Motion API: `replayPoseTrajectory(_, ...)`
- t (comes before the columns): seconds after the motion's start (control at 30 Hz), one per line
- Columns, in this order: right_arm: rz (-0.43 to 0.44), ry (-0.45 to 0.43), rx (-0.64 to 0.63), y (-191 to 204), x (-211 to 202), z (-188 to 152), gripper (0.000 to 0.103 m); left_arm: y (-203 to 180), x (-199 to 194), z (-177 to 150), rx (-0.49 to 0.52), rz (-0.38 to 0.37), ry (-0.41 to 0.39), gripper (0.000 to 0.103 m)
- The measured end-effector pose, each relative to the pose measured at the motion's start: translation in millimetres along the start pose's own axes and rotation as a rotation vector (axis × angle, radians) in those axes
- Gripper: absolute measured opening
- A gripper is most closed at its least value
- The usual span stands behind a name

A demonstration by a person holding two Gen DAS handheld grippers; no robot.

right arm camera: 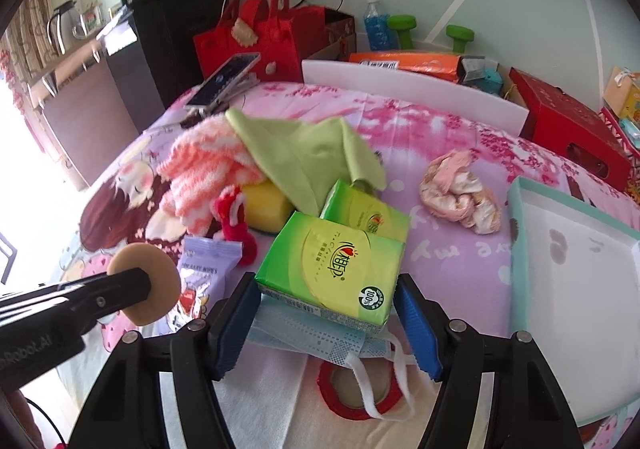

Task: Organize soft objects
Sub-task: 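Grasp the green tissue pack with the right gripper while the left gripper holds the sponge, then carry the sponge with the left gripper while the right gripper carries the tissue pack to the tray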

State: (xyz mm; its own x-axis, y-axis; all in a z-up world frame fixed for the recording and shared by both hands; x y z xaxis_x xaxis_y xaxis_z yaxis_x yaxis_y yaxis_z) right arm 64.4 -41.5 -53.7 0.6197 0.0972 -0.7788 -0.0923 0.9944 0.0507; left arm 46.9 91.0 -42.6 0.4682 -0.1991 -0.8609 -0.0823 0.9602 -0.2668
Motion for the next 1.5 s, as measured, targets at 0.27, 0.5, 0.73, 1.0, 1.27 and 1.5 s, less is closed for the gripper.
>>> replayPoseTrajectory(0.27,-0.013,-0.048,0.095,-33.7,-26.1,9.5,0.071,-36.3,-12.5,10.9,0.073,-0.002,-0.022,0.017)
replayPoseTrajectory(0.5,-0.064,-0.087,0.171,-71.5,-50.9,15.9,0.071,-85.7,-26.5,25.3,0.149,-0.031,-0.052,0.017)
replayPoseTrajectory(0.73,-0.063,-0.104,0.198,-84.2,-57.2,14.7,0.071,-123.8,-25.3,27.4,0.169,-0.071,-0.046,0.017)
replayPoseTrajectory(1.0,-0.012,-0.125,0.211,-85.2,-54.4,14.2,0.071,-125.0,-4.8,38.2,0.051,-0.081,-0.036,0.017)
replayPoseTrajectory(1.27,0.005,-0.139,0.176,-71.9,-50.9,17.8,0.071,-96.9,26.6,24.5,-0.023,-0.099,0.052,0.017)
replayPoseTrajectory(1.5,0.024,-0.055,0.126,-53.3,-24.9,4.2,0.071,-77.9,16.3,30.5,-0.069,-0.104,0.018,0.017)
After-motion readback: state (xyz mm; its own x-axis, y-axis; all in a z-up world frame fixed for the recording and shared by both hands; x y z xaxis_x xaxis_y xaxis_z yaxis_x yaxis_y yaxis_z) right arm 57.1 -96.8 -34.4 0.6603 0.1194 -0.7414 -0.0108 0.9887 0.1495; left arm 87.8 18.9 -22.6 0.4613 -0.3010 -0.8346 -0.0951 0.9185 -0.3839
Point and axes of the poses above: each gripper's, at about its wrist camera, not at the fingertips, and x roughly the way its jaws point, y to its left, z to its top, the point moved 7 cm from there along x, roughly the way its jaws point, and after that the axes turned 1 degree about -y, right-handed, at the moved point
